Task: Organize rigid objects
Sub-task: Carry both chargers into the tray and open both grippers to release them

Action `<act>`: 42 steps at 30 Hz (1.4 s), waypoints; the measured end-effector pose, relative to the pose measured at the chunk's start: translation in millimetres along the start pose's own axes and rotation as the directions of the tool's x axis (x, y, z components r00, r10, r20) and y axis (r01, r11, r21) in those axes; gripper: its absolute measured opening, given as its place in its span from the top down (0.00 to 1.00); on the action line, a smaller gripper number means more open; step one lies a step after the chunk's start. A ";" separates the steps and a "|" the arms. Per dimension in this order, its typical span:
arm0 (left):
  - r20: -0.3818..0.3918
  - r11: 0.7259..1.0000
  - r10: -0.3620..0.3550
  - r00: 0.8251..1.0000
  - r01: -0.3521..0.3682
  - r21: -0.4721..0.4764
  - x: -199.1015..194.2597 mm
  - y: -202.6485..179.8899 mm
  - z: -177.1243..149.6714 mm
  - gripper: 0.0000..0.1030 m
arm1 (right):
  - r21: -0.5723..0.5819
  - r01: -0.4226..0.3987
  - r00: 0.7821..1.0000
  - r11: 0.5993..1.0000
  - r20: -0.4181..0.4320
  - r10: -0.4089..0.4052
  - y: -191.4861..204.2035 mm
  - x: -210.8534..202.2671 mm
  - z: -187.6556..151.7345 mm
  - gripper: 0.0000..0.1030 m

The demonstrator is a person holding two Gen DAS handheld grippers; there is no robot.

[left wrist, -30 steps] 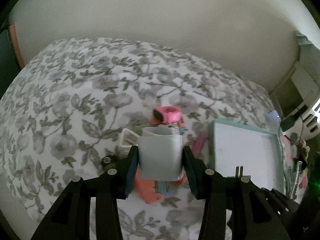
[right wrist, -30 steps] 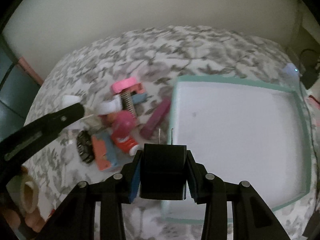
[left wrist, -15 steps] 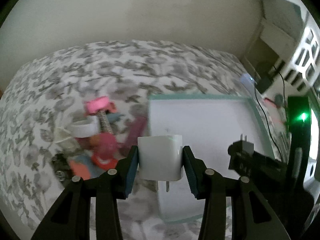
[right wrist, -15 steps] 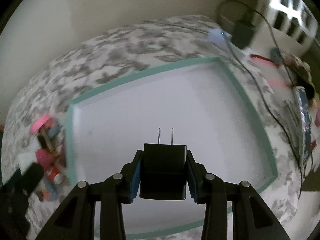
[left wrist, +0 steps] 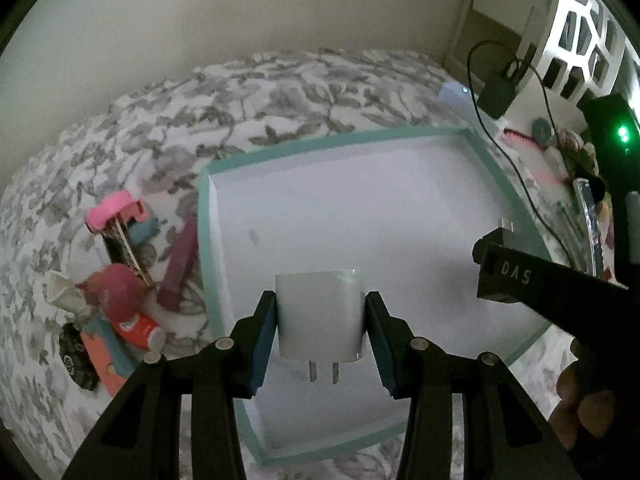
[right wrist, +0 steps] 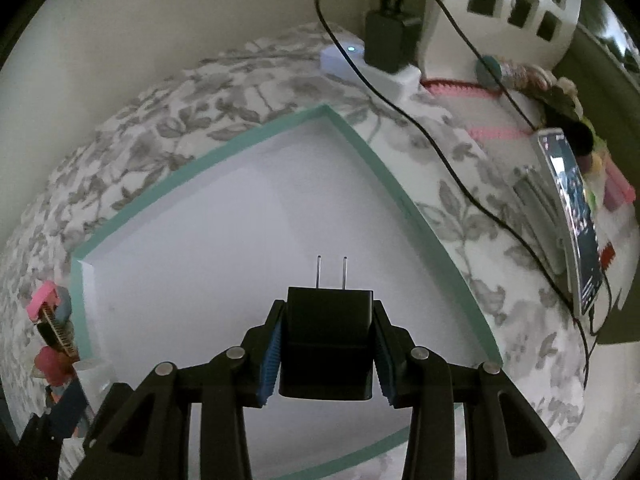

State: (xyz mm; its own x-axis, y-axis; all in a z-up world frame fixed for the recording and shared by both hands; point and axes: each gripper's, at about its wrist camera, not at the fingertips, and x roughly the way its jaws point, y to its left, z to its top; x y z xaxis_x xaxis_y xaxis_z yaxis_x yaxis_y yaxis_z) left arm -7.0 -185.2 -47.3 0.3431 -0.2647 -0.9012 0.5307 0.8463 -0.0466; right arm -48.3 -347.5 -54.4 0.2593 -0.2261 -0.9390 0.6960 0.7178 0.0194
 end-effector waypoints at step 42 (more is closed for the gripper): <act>-0.003 0.971 0.075 0.997 -0.074 -0.228 -17.6 68.1 11.2 0.18 | -0.137 0.036 0.998 0.990 0.063 -0.028 28.9 -8.6 -8.6 0.38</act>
State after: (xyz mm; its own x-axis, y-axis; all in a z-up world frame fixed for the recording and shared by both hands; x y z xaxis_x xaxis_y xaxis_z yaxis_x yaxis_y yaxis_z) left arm 31.7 -128.1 -29.8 0.3794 -0.1990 -0.9036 0.3131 0.9466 -0.0770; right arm -36.1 -319.1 -48.7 0.2816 -0.2868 -0.9157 0.6065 0.7927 -0.0618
